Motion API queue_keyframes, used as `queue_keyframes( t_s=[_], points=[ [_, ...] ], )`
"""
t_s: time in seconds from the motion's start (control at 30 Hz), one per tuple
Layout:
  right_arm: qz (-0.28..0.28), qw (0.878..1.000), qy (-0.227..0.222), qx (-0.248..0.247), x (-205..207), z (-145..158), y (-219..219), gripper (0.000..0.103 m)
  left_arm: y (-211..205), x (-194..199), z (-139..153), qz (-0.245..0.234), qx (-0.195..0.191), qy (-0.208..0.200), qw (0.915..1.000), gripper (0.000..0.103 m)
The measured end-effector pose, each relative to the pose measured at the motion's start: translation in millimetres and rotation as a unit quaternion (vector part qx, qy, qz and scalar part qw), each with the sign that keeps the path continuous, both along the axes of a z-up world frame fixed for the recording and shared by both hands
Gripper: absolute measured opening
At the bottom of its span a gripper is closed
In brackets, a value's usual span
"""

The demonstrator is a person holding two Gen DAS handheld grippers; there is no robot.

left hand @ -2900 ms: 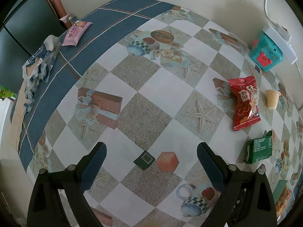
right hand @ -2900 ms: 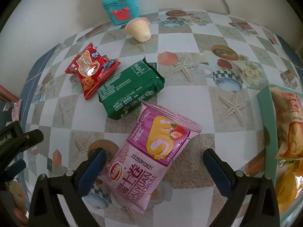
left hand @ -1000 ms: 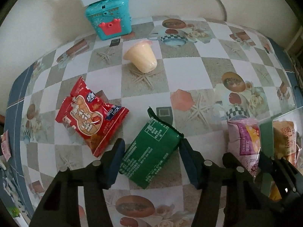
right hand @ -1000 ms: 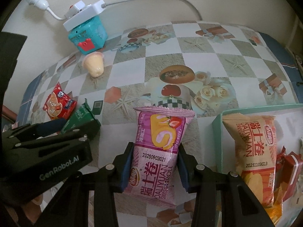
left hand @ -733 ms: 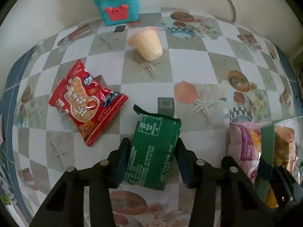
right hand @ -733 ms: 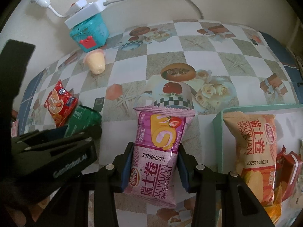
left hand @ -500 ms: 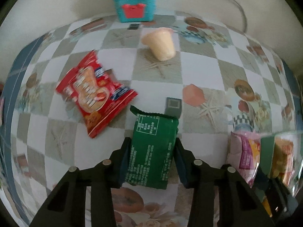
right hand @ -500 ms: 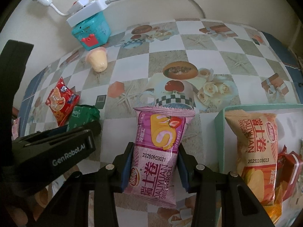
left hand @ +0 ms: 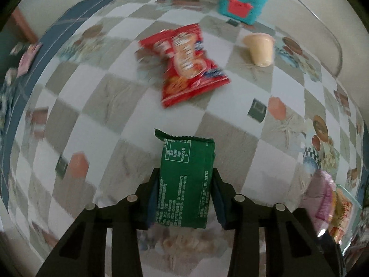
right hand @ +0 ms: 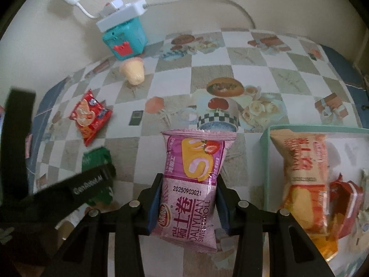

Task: Organize snacks
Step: 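Lift the green pack and pink pack over the tray with both tools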

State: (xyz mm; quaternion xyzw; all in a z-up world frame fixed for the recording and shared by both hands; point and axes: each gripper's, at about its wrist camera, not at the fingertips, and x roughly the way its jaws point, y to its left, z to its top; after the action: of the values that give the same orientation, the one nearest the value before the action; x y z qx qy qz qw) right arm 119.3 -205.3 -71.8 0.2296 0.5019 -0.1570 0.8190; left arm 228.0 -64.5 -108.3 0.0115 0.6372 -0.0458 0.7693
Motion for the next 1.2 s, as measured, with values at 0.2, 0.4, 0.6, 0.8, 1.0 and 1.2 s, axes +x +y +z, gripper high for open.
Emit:
queue_keyframes(
  t_s=[0.2, 0.4, 0.6, 0.8, 1.0, 1.2],
  points=[
    [-0.008, 0.999, -0.030, 0.011, -17, 34, 2, 0.044, 15, -33, 9, 0.031, -0.006, 0.001, 0.9995, 0.042],
    [-0.022, 0.998, -0.058, 0.021, -36, 64, 1, 0.044, 16, -60, 47, 0.026, -0.004, -0.047, 0.9985, 0.042],
    [-0.037, 0.995, -0.086, 0.019, -64, 92, -4, 0.044, 2, -83, 91, 0.010, -0.008, -0.101, 0.9948, 0.043],
    [-0.063, 0.992, -0.105, 0.018, -92, 111, -19, 0.044, -9, -88, 117, 0.000, -0.023, -0.122, 0.9923, 0.042],
    [-0.092, 0.989, -0.117, 0.025, -113, 117, -45, 0.044, -21, -98, 130, -0.011, -0.032, -0.139, 0.9897, 0.042],
    [-0.138, 0.982, -0.120, 0.039, -138, 114, -84, 0.044, -41, -111, 141, -0.030, -0.033, -0.157, 0.9866, 0.043]
  ],
)
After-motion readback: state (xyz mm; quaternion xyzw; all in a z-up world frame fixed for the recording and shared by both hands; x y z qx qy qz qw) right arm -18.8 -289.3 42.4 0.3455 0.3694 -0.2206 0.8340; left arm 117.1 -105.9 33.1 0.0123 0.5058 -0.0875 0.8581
